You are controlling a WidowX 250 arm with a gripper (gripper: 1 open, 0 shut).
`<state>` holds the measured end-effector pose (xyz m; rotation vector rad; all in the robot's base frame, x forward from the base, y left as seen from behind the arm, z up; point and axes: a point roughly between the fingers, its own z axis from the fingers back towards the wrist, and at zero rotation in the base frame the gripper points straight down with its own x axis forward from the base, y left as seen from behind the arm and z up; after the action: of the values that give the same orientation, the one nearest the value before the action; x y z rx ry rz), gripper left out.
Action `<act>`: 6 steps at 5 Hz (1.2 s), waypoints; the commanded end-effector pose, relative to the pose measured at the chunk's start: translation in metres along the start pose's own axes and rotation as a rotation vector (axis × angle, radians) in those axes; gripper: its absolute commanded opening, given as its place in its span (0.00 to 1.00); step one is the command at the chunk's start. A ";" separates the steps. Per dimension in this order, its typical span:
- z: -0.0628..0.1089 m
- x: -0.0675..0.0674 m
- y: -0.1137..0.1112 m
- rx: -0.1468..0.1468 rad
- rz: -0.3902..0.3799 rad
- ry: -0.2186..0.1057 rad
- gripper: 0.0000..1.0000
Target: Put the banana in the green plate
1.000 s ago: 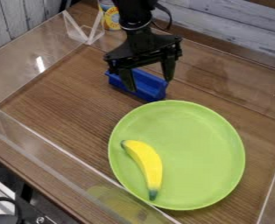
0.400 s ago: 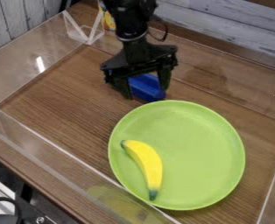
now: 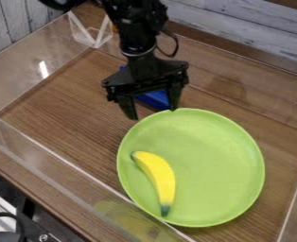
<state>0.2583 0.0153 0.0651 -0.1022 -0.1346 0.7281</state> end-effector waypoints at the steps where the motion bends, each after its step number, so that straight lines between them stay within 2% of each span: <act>1: 0.011 -0.009 -0.003 -0.014 -0.029 -0.029 1.00; 6: -0.002 -0.056 0.005 0.028 -0.137 0.002 1.00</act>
<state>0.2104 -0.0188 0.0505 -0.0573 -0.0947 0.5983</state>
